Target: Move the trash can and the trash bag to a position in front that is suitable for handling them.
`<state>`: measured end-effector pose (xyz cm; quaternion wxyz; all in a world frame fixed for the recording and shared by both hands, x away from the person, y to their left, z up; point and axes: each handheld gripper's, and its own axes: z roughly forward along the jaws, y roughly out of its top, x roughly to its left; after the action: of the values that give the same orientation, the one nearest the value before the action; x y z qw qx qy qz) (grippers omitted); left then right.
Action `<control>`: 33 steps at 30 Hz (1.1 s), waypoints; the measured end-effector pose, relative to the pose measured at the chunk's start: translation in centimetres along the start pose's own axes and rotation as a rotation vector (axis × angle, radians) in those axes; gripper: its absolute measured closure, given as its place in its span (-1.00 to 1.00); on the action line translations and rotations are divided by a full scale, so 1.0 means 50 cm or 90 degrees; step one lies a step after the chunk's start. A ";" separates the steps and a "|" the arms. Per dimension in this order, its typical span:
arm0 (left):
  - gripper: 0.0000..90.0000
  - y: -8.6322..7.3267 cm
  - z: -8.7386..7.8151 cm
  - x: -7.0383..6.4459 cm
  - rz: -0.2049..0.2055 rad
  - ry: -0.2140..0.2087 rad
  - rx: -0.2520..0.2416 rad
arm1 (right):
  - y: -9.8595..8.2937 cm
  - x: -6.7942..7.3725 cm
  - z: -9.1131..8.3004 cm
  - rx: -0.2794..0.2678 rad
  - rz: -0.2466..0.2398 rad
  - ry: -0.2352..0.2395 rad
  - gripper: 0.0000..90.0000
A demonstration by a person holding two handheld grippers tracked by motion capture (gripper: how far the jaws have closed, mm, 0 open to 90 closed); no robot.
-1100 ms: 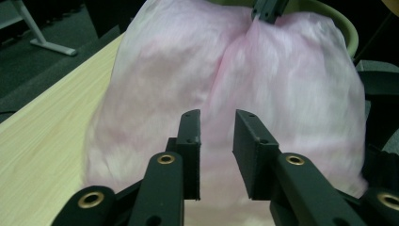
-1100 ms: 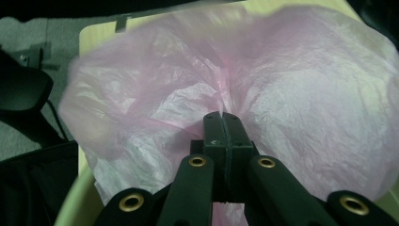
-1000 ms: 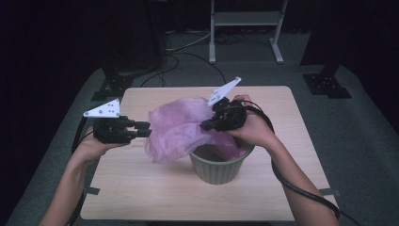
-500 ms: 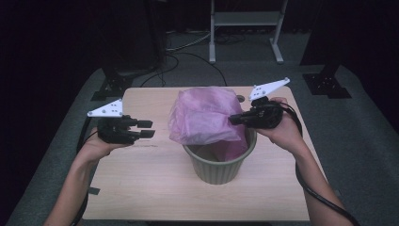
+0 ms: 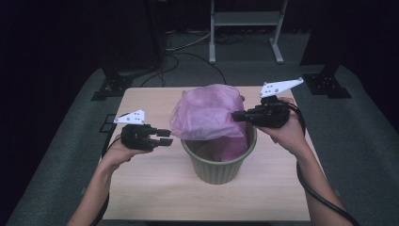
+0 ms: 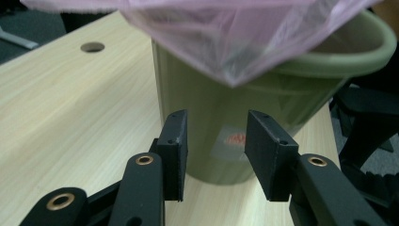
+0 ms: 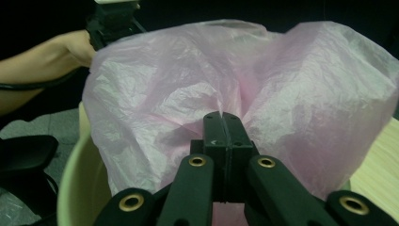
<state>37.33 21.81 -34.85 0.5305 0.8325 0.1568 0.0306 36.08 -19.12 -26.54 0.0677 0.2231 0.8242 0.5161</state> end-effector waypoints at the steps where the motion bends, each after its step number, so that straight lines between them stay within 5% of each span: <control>1: 0.31 0.000 0.000 0.000 0.000 0.000 0.000 | 0.000 0.000 0.000 0.000 0.000 0.000 1.00; 9: 0.32 0.027 -0.011 -0.007 0.012 0.015 -0.025 | 0.020 0.017 0.023 -0.019 -0.011 0.021 1.00; 15: 0.29 0.084 -0.028 -0.018 0.041 0.030 -0.073 | 0.022 0.024 0.039 -0.011 -0.016 0.036 1.00; 21: 0.43 0.123 -0.022 -0.041 0.086 0.025 -0.081 | 0.012 0.035 0.061 0.048 -0.037 0.045 0.94; 27: 0.48 0.153 -0.001 -0.057 0.107 0.005 -0.085 | 0.003 0.049 0.083 0.095 -0.053 0.049 0.53; 33: 0.44 0.176 0.004 -0.067 0.121 -0.001 -0.082 | 0.031 0.054 0.048 0.052 -0.069 0.057 0.11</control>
<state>36.20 17.22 -26.68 0.5775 0.8079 0.0747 0.0904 34.93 -15.41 -25.97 0.0497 0.1577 0.8577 0.4868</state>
